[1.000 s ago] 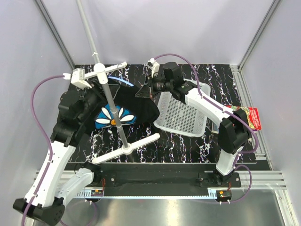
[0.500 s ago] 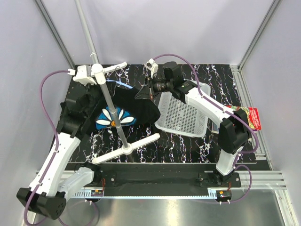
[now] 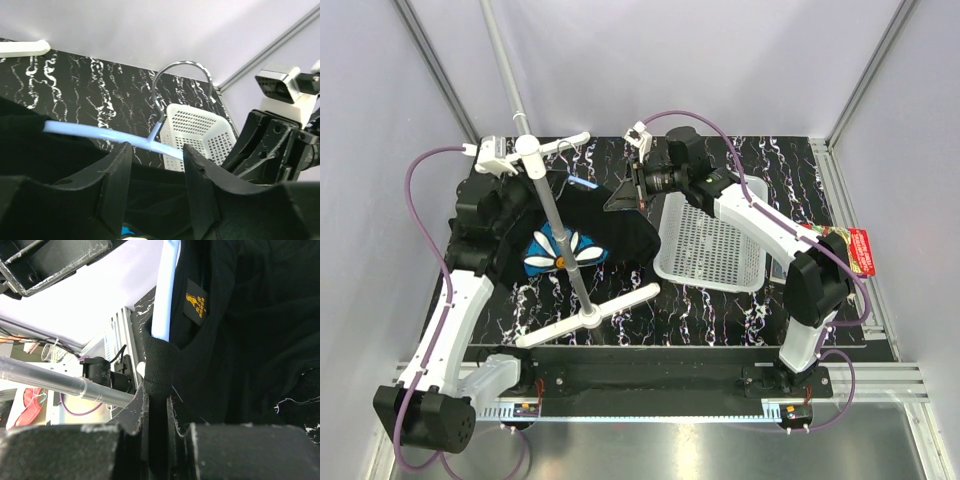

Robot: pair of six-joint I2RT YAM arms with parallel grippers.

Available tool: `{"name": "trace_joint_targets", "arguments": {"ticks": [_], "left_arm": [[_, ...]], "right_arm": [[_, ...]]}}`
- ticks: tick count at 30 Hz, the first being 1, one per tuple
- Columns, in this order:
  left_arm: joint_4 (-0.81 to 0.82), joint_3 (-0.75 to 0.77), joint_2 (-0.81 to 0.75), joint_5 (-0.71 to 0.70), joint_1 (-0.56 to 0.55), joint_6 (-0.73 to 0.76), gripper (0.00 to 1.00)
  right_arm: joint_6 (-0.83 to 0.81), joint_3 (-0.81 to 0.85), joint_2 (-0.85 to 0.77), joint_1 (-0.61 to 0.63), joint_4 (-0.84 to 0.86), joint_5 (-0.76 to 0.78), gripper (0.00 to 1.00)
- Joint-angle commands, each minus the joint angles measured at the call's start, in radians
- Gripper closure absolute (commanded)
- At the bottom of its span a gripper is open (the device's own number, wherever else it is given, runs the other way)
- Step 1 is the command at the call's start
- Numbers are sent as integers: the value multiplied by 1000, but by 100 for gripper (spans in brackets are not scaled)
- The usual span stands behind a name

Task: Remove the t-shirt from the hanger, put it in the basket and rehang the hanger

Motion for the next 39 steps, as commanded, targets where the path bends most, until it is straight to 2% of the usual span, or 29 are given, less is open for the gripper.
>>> {"name": "trace_joint_targets", "arguments": {"ticks": [1,8,10,12,13,16,20,22,23,24,25,27,29,30,32,33,37,39], "left_arm": [[80,31,12,56,0,6,50],[59,60,76,-1,-30,64,50],[54,66,82,-35,-36,78,54],[57,74,89,-35,-37,82,65],[57,75,90,-35,-39,85,67],[51,74,90,-53,-40,93,67],[59,58,79,-58,-53,105,63],[60,60,78,-50,-63,113,71],[59,60,81,-52,-66,116,86],[57,60,79,-50,-68,115,95],[48,61,75,-63,-69,107,100],[46,67,64,-111,-69,101,100],[-22,87,41,-170,-69,78,100],[-39,96,32,-223,-69,70,100],[-88,124,10,-270,-69,52,100],[-104,132,1,-312,-69,44,100],[-180,155,-45,-397,-68,17,100],[-204,158,-74,-443,-68,6,100]], "right_arm": [[11,67,-12,21,56,-69,100],[8,72,-32,43,47,-77,100],[11,72,-40,49,40,-81,100],[8,70,-47,53,34,-86,100],[0,70,-50,55,33,-87,100],[-6,67,-61,60,24,-84,100],[-11,78,-61,69,10,-89,100],[-14,78,-64,76,2,-74,100],[-15,75,-66,78,1,-69,100],[-15,73,-69,79,1,-68,100],[-12,73,-70,79,-1,-60,100],[-2,75,-75,79,-21,-29,98],[6,66,-84,79,-38,6,83],[12,58,-89,79,-61,26,66],[9,20,-113,79,-79,78,55],[-1,-2,-126,79,-85,93,36],[-37,-108,-210,79,-87,208,14],[-47,-155,-233,79,-87,233,11]]}}
